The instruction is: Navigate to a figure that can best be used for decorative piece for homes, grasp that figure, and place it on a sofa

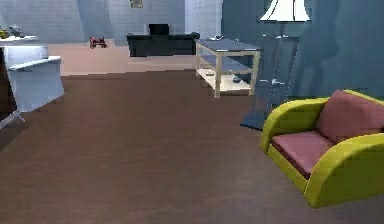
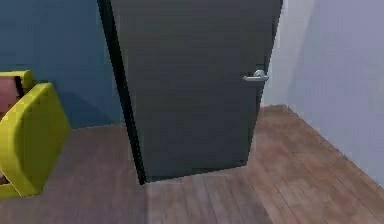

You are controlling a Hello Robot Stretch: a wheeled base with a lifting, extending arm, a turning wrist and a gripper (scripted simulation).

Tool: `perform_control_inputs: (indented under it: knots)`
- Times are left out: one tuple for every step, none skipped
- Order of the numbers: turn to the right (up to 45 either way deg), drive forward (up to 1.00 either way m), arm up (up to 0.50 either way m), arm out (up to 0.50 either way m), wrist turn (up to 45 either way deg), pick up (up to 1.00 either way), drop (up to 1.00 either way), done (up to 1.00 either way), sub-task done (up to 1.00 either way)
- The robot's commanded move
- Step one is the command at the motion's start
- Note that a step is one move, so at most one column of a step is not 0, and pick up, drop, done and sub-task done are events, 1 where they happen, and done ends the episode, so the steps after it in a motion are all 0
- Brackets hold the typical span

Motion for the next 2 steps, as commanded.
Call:
perform_control_inputs:
  knots:
    - [0.0, 1.00, 0.00, 0.00, 0.0, 0.00, 0.00, 0.00, 0.00]
    - [0.0, 1.00, 0.00, 0.00, 0.0, 0.00, 0.00, 0.00, 0.00]
